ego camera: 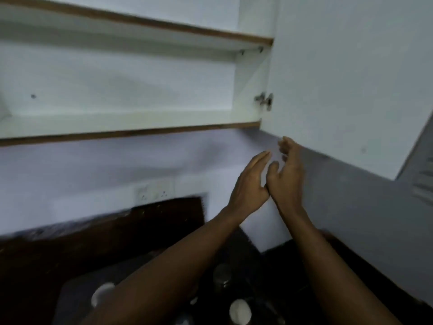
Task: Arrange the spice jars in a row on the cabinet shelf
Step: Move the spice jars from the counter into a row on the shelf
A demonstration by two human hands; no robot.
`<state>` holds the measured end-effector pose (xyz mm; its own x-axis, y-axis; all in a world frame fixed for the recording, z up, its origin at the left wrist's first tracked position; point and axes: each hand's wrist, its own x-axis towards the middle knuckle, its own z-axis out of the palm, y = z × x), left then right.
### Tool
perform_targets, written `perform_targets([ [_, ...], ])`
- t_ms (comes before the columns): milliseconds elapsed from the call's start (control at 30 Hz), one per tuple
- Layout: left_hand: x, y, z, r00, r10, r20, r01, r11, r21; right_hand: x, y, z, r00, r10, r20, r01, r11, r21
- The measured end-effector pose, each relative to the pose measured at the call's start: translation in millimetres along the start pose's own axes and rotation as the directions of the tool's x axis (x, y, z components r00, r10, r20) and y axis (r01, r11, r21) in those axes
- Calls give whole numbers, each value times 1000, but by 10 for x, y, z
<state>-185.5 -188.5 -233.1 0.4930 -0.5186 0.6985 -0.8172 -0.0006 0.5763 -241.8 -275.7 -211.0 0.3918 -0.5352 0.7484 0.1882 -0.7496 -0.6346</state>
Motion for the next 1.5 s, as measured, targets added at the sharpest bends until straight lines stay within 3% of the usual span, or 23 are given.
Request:
perform_targets([
  [133,-705,-583,-260,997,-78,-8,78,997,-16,-746,148,609,968,72,242,-96,992,87],
  [200,-1119,-889,-364,989,-139,-44,140,990,2,-1160,257,904,916,132,379,-168,984,64],
  [367,-2041,-1431,-395,914,-404,34,398,910,112,-2017,562,1326,646,287,707,-336,939,-73],
  [500,-2484,-1735,-364,820,-552,152,506,823,258,-2461,858,1544,524,318,790,-238,945,-223],
  [600,-2637,-1925,-299,729,-666,159,589,728,350,-2618,1136,1683,373,328,868,-260,935,-241],
  [767,-2707,-2254,-171,567,-805,176,671,575,468,-2729,1442,1807,250,424,871,-347,879,-329],
  [867,-2766,-2458,-36,457,-873,172,684,468,560,-2809,1661,1878,150,447,882,-321,866,-384],
  [1000,-2918,-2618,151,346,-909,232,703,416,577,-2986,1818,1911,64,434,899,-327,860,-392],
  [1100,-2984,-2721,219,349,-910,223,711,412,570,-3092,1875,1928,93,417,904,-368,858,-358],
  [1300,-2947,-2804,108,446,-867,223,682,490,542,-3116,1924,1874,169,421,891,-304,883,-359],
  [1500,-2424,-2700,-342,671,-728,145,644,668,372,-2702,1756,1901,366,268,891,-227,954,-194],
])
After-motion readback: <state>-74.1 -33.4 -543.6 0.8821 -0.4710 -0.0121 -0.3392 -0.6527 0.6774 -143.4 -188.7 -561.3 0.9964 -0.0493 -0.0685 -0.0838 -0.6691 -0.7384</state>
